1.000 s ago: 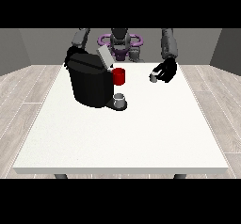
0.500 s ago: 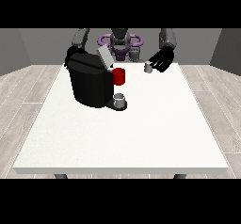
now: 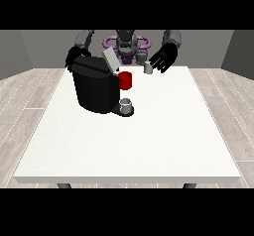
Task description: Insert the coffee pod into the coffee machine and close the lid
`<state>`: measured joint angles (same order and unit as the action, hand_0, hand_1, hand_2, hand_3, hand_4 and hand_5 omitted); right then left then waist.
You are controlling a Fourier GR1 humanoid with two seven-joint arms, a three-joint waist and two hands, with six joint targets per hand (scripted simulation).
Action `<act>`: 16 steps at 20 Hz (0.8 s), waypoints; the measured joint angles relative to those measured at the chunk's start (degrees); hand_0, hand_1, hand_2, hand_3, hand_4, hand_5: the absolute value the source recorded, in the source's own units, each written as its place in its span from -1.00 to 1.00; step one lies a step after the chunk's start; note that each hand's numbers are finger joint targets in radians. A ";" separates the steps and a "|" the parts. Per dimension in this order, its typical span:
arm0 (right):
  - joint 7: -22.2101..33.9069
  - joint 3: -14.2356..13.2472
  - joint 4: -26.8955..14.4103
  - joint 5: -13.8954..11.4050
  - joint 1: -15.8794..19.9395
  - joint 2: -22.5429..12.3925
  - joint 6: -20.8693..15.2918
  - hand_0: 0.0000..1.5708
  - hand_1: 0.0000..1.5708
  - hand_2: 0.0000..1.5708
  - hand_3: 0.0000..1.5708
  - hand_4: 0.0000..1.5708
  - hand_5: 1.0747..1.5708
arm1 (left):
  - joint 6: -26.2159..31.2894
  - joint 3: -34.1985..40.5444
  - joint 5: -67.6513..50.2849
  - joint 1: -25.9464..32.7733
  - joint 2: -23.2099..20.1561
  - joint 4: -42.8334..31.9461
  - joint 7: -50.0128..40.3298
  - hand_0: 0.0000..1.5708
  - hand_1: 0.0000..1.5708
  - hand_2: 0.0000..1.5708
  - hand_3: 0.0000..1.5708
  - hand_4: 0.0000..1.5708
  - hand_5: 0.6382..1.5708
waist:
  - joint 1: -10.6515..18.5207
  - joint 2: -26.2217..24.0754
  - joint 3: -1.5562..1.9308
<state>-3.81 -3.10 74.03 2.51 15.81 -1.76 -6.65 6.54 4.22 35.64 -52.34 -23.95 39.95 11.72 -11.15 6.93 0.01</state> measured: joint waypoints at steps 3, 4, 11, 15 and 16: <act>-0.24 1.52 1.00 -0.60 -0.22 0.79 -0.31 -1.00 -1.00 -1.00 -1.00 -0.37 1.00 | 0.64 1.23 -0.46 -3.07 -0.41 -0.46 -2.21 0.54 0.54 0.60 0.53 -0.35 1.00 | -1.77 0.55 0.00; -0.79 1.53 1.04 -0.68 -0.17 0.51 0.00 -1.00 -1.00 -1.00 -1.00 -0.35 1.00 | 0.57 1.73 -0.68 -4.01 -0.61 -0.46 -2.42 0.54 0.54 0.59 0.51 -0.38 1.00 | -2.12 1.24 0.00; -0.01 2.54 2.97 -1.81 1.34 0.65 -0.83 -1.00 -1.00 -1.00 -1.00 -0.36 1.00 | 2.05 3.79 -1.26 -10.16 -2.78 -1.67 -4.40 0.63 0.63 0.70 0.61 -0.34 1.00 | -4.84 4.12 0.00; 1.84 1.83 4.04 -1.84 3.22 -0.24 -1.27 -1.00 -1.00 -1.00 -1.00 -0.34 1.00 | 1.85 3.72 -0.57 -11.75 -3.21 -2.09 -4.41 0.61 0.61 0.65 0.57 -0.37 1.00 | -5.34 5.23 0.00; 2.10 1.54 4.28 -1.70 3.77 -0.51 -1.24 -1.00 -1.00 -1.00 -1.00 -0.38 1.00 | 1.92 3.85 -0.50 -12.35 -3.45 -2.27 -4.64 0.61 0.61 0.65 0.57 -0.38 1.00 | -5.54 5.64 0.00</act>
<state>-1.71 -1.56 78.31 0.81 19.58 -2.27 -7.89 8.46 8.07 35.14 -64.69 -27.40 37.68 7.08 -16.69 12.57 0.01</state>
